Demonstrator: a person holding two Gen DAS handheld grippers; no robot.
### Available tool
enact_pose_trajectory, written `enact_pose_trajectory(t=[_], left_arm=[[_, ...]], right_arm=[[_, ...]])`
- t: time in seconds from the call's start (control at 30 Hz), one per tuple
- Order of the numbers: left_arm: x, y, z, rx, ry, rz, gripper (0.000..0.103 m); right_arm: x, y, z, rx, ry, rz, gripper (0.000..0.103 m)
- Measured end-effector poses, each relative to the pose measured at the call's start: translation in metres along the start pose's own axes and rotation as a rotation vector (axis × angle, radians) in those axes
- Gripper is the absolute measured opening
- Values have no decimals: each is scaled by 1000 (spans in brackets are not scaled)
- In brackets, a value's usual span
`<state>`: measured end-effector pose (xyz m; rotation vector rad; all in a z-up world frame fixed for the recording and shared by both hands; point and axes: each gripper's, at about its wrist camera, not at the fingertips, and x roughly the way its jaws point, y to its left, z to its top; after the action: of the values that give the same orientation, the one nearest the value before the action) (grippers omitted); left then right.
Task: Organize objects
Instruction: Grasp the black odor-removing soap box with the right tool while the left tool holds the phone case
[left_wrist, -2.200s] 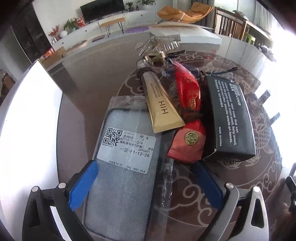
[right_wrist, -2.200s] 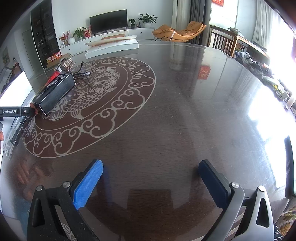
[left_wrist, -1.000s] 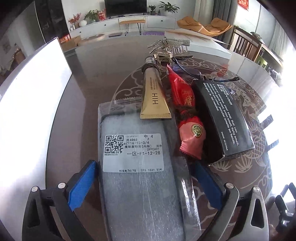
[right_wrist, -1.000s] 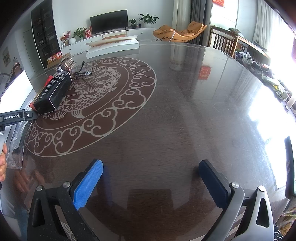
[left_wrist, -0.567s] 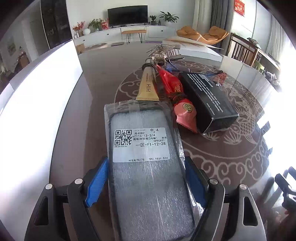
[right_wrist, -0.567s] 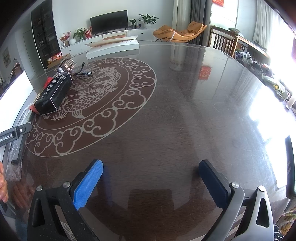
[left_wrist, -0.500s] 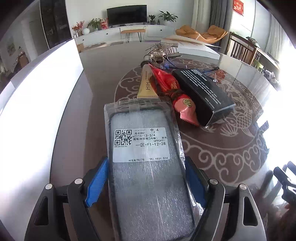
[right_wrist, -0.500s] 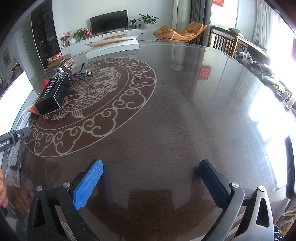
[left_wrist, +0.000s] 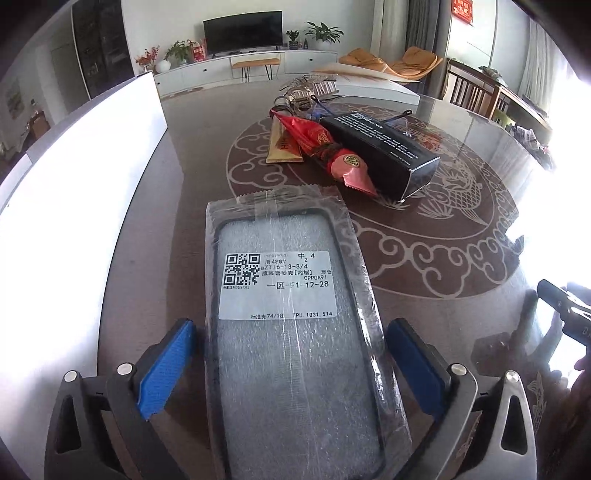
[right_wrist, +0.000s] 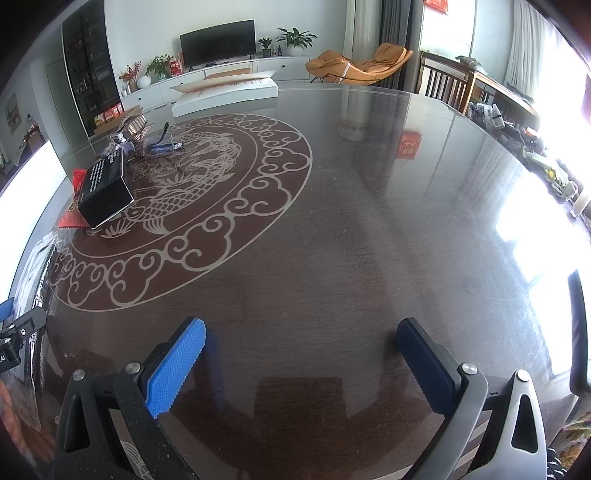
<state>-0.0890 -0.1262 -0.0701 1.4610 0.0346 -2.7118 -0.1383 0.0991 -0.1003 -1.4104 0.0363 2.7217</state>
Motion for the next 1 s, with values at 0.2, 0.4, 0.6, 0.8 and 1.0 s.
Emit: enact_pose_trajectory(t=[0.2,0.4,0.6,0.8,1.0], left_arm=[[-2,0,-2,3,-16,-7,103],[-2,0,-3,0,-19,-6,103],[-2,0,-3,1,-19,-7,103],[-2,0,-3,2,-20,-9,103],[-1,0,-3,4,-19,-10,103]], right_arm=[[2,1,2,-5,10,1,103],[5,55,54,-128,65,163,86],[22,163,120,-336,77,248,86],[62,193,139,-335,181,217,74],[58,175,128,-329,170,214,60]])
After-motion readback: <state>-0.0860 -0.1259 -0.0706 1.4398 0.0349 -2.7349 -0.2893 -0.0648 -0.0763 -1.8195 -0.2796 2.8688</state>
